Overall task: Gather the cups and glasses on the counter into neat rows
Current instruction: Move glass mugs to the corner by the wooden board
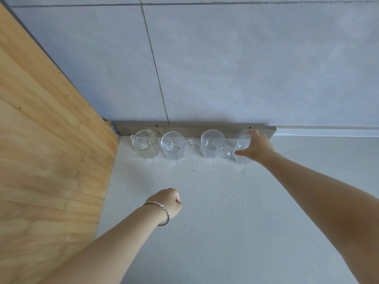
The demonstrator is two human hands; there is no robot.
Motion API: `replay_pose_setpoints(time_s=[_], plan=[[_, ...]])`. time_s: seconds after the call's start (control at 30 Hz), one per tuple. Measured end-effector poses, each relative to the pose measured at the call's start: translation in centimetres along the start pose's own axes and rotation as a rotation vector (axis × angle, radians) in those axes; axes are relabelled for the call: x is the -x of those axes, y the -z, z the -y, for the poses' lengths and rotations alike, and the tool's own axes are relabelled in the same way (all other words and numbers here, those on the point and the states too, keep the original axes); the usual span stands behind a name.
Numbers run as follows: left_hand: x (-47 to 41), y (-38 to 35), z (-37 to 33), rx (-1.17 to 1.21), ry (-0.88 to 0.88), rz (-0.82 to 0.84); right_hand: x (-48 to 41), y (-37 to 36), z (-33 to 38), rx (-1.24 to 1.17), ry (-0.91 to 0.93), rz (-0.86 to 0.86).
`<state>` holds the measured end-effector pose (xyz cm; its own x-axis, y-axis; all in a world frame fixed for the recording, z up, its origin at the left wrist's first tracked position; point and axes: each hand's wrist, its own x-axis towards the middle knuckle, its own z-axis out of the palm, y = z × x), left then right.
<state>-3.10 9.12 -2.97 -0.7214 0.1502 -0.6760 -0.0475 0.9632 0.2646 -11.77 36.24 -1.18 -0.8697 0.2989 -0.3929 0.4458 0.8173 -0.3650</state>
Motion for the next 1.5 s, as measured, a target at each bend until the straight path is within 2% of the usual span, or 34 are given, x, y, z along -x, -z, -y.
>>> replay_pose_setpoints(time_s=[0.13, 0.2, 0.33, 0.5, 0.67, 0.87, 1.0, 1.17, 1.3, 1.37, 1.5], plan=[[0.8, 0.4, -0.3, -0.011, -0.018, -0.009, 3.1, -0.4, -0.7, 0.054, 0.065, -0.103], [1.5, 0.4, -0.8, -0.026, -0.026, -0.003, 5.5, -0.5, -1.8, 0.074, 0.067, -0.097], [2.5, 0.2, -3.3, -0.067, -0.1, -0.004, 11.2, -0.5, -5.8, 0.144, -0.007, 0.024], [3.4, -1.7, -9.8, -0.185, -0.258, 0.035, 18.0, 0.8, -13.3, 0.17, -0.182, 0.161], [5.4, -5.9, -17.7, -0.268, -0.395, 0.026, 22.9, 3.3, -22.4, 0.059, -0.348, 0.071], [7.2, -12.3, -28.0, -0.307, -0.482, 0.047, 26.4, 8.8, -33.9, 0.066, -0.425, -0.076], [8.4, -16.7, -34.4, -0.203, -0.461, 0.081, 26.9, 12.4, -41.3, 0.124, -0.428, -0.1], [9.4, -19.4, -39.7, -0.081, -0.407, 0.068, 26.0, 14.9, -46.4, 0.223, -0.384, 0.003], [9.3, -19.8, -40.6, -0.077, -0.34, 0.039, 24.2, 14.6, -47.4, 0.097, -0.362, 0.104], [9.0, -19.8, -40.3, -0.089, -0.304, 0.031, 23.7, 13.7, -47.6, 0.13, -0.322, 0.146], [8.4, -19.5, -39.0, -0.074, -0.247, 0.023, 23.6, 12.6, -47.6, 0.198, -0.287, 0.102]])
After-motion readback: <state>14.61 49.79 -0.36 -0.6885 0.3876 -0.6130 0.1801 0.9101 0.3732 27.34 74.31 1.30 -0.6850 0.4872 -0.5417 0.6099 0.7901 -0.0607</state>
